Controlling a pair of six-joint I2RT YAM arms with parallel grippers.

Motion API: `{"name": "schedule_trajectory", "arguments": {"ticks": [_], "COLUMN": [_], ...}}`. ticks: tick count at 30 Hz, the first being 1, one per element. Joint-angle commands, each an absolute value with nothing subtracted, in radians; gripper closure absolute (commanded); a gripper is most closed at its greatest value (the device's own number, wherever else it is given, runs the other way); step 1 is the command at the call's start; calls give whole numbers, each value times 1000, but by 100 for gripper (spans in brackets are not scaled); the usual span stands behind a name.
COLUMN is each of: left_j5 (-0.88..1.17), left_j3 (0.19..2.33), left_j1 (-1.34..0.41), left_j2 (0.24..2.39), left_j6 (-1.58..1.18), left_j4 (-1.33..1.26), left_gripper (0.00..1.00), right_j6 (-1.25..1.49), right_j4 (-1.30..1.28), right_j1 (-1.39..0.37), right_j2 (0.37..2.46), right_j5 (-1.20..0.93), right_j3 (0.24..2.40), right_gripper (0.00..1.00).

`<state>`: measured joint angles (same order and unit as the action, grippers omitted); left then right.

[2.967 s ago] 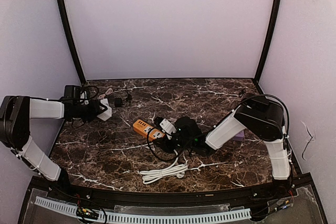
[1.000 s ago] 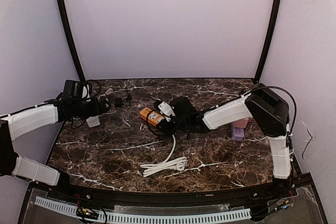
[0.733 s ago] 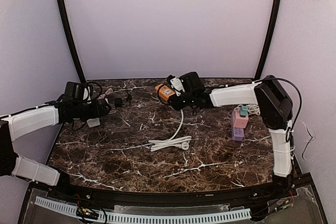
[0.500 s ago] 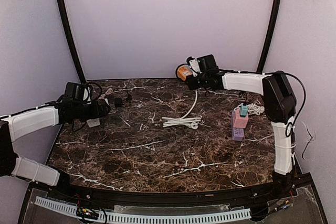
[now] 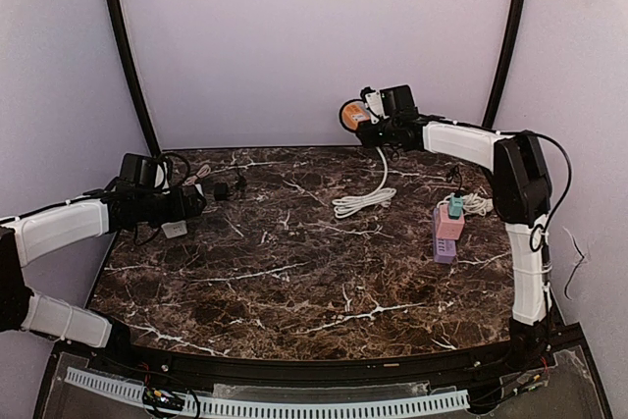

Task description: Pull the plug off the socket

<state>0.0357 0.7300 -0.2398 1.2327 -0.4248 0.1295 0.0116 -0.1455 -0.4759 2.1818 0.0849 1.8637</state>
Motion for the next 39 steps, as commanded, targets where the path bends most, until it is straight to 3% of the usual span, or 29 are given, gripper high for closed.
{"name": "schedule_trajectory", "arguments": {"ticks": [1, 11, 14, 17, 22, 28, 34, 39], "left_j5": [30, 43, 47, 47, 46, 47, 55, 61], "left_j3": [713, 719, 719, 719, 721, 722, 725, 727], "left_j1": [-239, -240, -239, -239, -239, -239, -239, -239], "left_j2": [1207, 1210, 1208, 1206, 1206, 1206, 1203, 1187], "left_j6": [-410, -413, -413, -411, -413, -413, -420, -424], "left_j4": [133, 132, 132, 133, 133, 135, 135, 136], "left_gripper": [1, 1, 1, 1, 1, 1, 1, 1], "right_j6": [13, 7, 6, 6, 6, 26, 39, 38], "right_j4": [-109, -92, -90, -92, -92, -92, -92, -92], "right_j1": [-483, -472, -470, -468, -461, -460, -462, -464], "right_j2": [2243, 2321, 2342, 2364, 2376, 2348, 2266, 2201], "right_j5": [87, 132, 130, 135, 137, 120, 87, 98], "right_j3": [1813, 1801, 1805, 1811, 1801, 1787, 1783, 1761], "right_gripper": [100, 100, 96, 82, 69, 35, 25, 5]}}
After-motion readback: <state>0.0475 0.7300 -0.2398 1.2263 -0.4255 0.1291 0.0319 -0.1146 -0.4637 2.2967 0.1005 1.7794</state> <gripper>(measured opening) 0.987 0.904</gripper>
